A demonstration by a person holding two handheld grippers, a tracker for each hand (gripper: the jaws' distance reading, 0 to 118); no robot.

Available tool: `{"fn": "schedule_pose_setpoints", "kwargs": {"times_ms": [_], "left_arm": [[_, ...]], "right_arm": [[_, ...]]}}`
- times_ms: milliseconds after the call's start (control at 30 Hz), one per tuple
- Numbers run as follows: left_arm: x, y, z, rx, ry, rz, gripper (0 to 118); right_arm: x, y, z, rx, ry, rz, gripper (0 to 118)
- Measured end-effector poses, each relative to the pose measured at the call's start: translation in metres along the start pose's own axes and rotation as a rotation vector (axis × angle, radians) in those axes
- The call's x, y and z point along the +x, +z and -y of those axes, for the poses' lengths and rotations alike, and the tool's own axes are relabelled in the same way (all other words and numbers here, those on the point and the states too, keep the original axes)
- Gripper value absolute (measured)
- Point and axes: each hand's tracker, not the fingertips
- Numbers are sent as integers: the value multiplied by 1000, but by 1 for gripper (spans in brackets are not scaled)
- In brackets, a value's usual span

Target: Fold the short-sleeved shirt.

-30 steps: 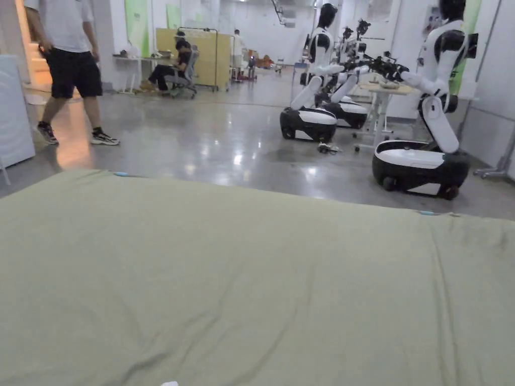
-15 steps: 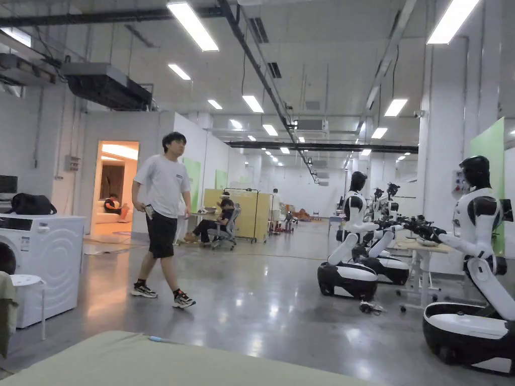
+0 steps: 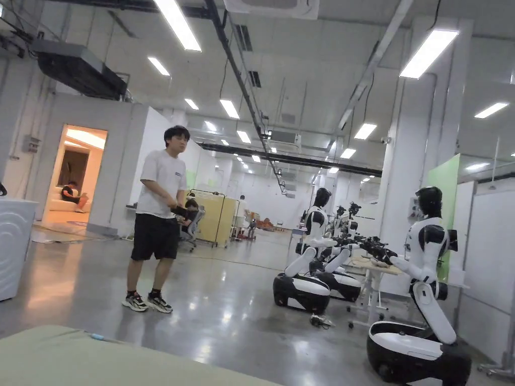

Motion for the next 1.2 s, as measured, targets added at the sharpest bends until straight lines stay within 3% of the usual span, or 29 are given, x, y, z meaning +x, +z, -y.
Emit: {"fn": "schedule_pose_setpoints", "kwargs": {"times_ms": [133,300,333,367,400,467,600,700,900,933,967,1000,1033,1067,1100,1200], "left_arm": [[51,59,-26,257,47,171,61],[113,83,-18,455,21,47,57],[120,88,-16,448,67,87,48],[124,88,-10,458,141,128,18],[129,91,-5,472,203,162,7],[141,100,3,461,241,187,4],[159,108,17,413,207,162,3],[165,107,16,399,251,243,3],[166,114,2,396,263,248,4],[165,113,1,393,264,239,10],[164,112,5,398,265,216,37],[161,111,6,398,271,226,60],[160,116,-1,393,281,244,68],[158,116,0,398,296,242,68],[156,117,2,416,331,250,68],[151,118,3,427,387,285,68]], "right_arm": [[-16,11,-15,145,83,39,0],[-37,19,-13,292,138,82,0],[-41,22,-10,325,154,77,0],[-45,25,-7,344,169,75,0],[-48,27,-3,356,185,74,0],[-56,31,4,364,228,79,0],[-67,40,19,368,303,116,0],[-69,44,22,362,304,133,0],[-66,45,24,350,310,176,0],[-65,45,24,351,310,175,0],[-63,44,24,347,313,173,2],[-63,44,24,342,319,179,20],[-63,44,24,342,327,178,56],[-64,45,25,346,330,179,99],[-64,46,23,338,326,179,110],[-65,53,24,358,296,135,118]]}}
